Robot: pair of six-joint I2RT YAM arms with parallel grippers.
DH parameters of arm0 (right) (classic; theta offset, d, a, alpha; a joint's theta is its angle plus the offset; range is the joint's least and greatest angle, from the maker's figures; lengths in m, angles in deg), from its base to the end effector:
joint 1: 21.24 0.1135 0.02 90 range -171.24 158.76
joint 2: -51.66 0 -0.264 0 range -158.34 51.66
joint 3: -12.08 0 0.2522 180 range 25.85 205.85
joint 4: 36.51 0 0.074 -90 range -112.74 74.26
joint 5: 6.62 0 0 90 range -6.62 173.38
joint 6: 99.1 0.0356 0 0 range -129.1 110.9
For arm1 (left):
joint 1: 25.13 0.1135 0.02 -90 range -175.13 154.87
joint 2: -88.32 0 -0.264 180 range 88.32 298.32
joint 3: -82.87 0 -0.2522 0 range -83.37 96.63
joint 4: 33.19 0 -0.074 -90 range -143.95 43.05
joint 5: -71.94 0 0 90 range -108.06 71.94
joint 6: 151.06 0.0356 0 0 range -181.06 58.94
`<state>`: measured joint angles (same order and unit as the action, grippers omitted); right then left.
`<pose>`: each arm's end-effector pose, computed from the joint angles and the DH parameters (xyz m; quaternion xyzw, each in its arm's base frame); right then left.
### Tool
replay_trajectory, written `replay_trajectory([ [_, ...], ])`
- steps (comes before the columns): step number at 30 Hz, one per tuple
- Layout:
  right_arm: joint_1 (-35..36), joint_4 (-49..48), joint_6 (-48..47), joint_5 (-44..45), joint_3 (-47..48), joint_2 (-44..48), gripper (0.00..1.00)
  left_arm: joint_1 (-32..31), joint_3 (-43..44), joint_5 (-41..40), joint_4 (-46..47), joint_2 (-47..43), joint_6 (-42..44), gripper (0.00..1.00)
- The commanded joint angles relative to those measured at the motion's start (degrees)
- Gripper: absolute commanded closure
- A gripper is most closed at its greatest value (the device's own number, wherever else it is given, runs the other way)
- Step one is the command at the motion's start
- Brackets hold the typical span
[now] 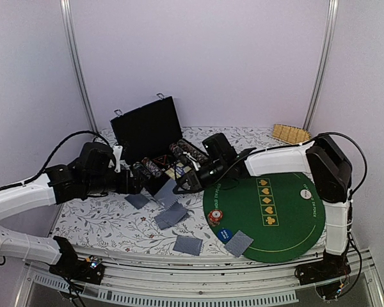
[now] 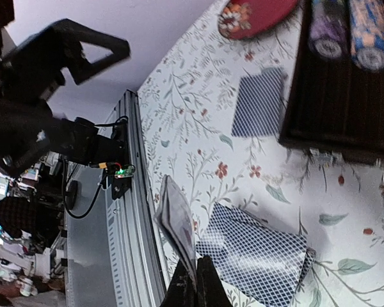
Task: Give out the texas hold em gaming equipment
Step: Pass from the left arm to the right, then place the poker card in the face-down deck piles.
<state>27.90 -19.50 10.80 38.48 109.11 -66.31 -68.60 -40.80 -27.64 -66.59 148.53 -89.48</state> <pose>0.2804 0.3625 0.1955 -0.3718 0.7613 0.5125 0.1396 0.1690 -0.1521 0.2595 0.0802 0.8901 -0.1992 0.4021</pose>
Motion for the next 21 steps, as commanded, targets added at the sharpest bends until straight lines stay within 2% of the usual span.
replay_trajectory([
  [1,0.45,-4.49,8.58,-0.67,-2.28,-3.24,0.98,7.31,-2.91,0.08,-1.62,2.21,-9.52,0.07],
  [6,0.44,-2.83,7.9,-1.05,-1.83,-5.64,0.98,13.96,-6.19,3.35,0.63,7.81,-16.07,0.02],
  [11,0.45,-1.88,8.34,-0.49,-1.07,-6.89,0.96,14.63,-7.82,2.11,5.65,13.22,-21.83,0.02],
  [16,0.45,1.26,9.1,3.19,-0.26,-6.7,0.74,14.57,-7.22,2.06,7.62,19.25,-24.61,0.02],
  [21,0.86,4.86,7.05,8.71,-0.2,-3.65,0.64,13.71,-7.23,1.98,7.75,19.0,-23.82,0.03],
])
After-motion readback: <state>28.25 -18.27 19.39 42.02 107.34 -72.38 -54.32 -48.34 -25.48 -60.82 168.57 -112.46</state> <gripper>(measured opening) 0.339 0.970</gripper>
